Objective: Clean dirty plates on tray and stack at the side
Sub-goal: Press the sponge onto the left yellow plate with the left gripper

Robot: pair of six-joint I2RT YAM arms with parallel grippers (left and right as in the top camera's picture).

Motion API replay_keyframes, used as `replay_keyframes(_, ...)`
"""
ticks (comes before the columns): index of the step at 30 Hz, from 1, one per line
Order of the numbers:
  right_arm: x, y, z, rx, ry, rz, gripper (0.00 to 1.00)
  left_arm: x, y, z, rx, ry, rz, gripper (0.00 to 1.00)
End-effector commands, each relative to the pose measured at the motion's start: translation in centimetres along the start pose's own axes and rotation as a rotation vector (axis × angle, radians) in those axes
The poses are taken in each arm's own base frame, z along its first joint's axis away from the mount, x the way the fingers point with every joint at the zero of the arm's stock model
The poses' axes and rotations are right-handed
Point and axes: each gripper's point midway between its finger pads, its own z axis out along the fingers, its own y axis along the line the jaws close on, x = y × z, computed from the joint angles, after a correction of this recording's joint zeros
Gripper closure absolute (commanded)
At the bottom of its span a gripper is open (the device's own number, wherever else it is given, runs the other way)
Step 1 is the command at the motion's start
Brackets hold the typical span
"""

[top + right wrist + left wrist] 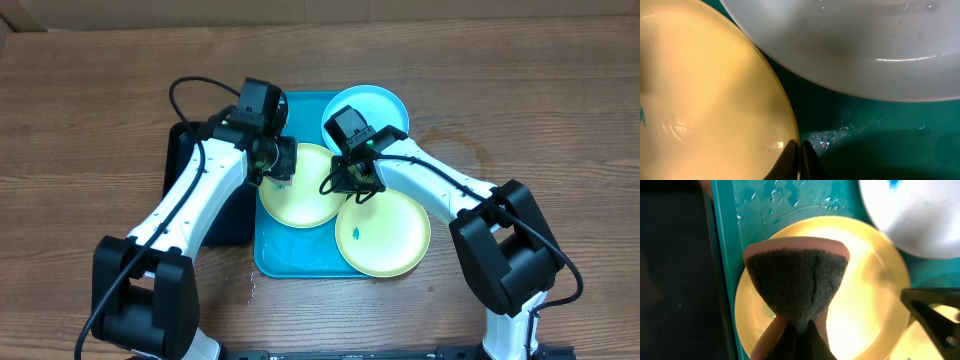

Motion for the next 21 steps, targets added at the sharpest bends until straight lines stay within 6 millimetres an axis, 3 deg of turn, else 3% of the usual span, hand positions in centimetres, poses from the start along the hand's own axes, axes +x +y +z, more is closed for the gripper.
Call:
replay_keyframes(1, -0.2, -0.1, -0.1, 0.010, -0.017, 0.002, 0.96, 0.9, 0.4, 1.3, -0.018, 0.016, -0.027, 0.96)
replay_keyframes(16, -0.2, -0.1, -0.1, 0.010, -0.016, 0.002, 0.96, 2.0, 1.7, 4.2, -0.051, -0.009, -0.050, 0.96)
replay_keyframes(21, -0.2, -0.1, -0.1, 0.010, -0.017, 0.002, 0.96, 3.4, 1.7, 6.7, -0.041, 0.065, -0.054, 0.96)
